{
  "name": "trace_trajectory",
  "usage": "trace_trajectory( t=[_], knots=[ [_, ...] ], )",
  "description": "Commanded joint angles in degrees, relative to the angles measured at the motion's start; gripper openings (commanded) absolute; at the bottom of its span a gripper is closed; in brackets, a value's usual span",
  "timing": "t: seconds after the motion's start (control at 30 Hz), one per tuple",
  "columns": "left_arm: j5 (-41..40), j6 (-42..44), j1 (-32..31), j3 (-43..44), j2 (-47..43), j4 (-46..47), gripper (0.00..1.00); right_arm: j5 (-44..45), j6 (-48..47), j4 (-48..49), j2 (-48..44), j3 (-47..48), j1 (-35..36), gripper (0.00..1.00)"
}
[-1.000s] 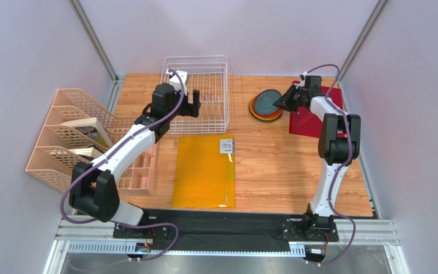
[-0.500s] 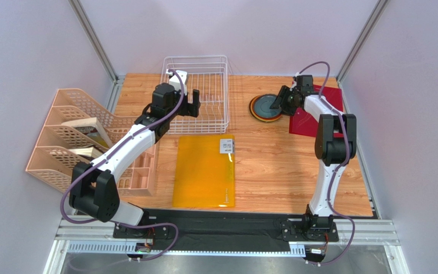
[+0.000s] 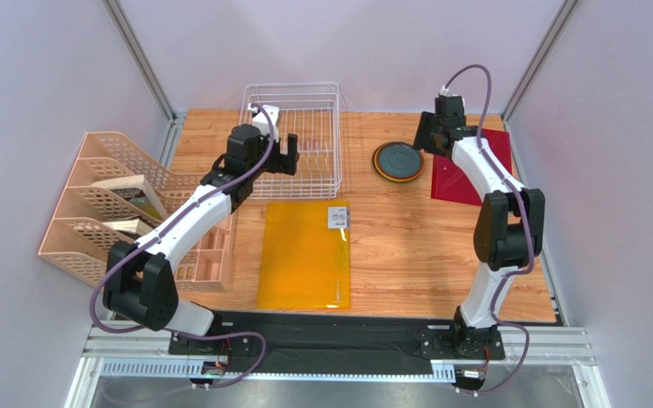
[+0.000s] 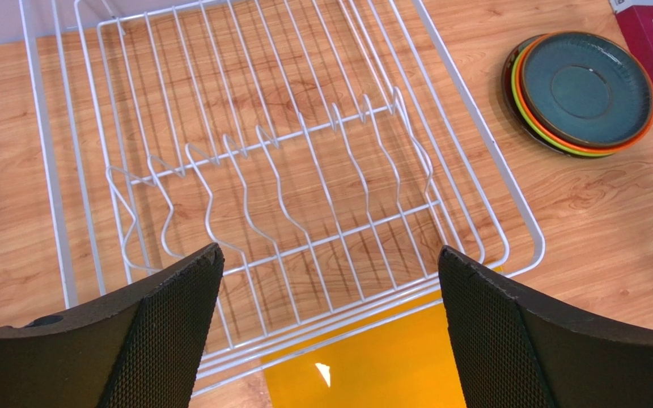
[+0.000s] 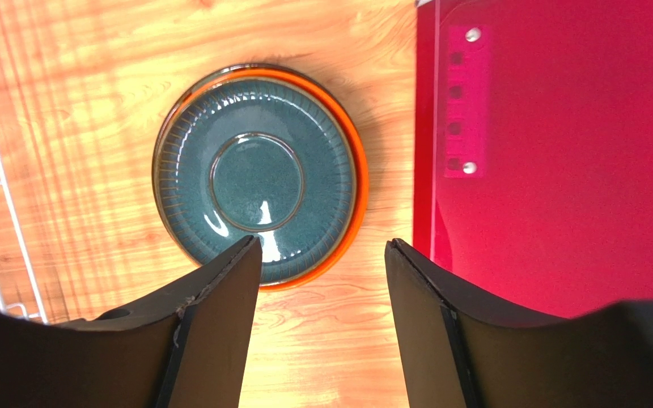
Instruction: Unload the plates from the dish rack
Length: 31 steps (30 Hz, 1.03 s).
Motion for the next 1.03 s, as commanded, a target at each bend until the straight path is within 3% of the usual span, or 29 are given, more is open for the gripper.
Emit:
trace_trajectory(
  t=[0.0, 0.23, 0.4, 0.63, 1.0],
  knots=[
    [0.84, -0.95, -0.13, 2.54, -3.31, -0.9, 1.0, 4.26, -0.78, 0.23, -7.84, -4.63, 1.01, 0.61],
    [-1.45, -1.13, -0.13, 4.04, -6.12, -4.15, 1.0, 6.1, -2.98, 9.45, -24.87, -20.44, 6.18, 0.6],
    [-1.89, -2.0, -0.13, 3.6, -8.76, -4.95, 1.0, 12.86, -6.58, 17.1, -32.63, -30.73, 11.2, 0.6],
    [-1.8, -1.66, -0.13, 3.25, -11.57, -6.09, 1.0, 17.62, -7.55, 18.07, -37.73, -32.77, 12.87, 0.59],
    [-2.76, -1.74, -0.13, 2.81, -14.03, -6.53, 1.0, 17.71, -8.08, 17.63, -41.34, -32.16, 12.87, 0.59]
  ],
)
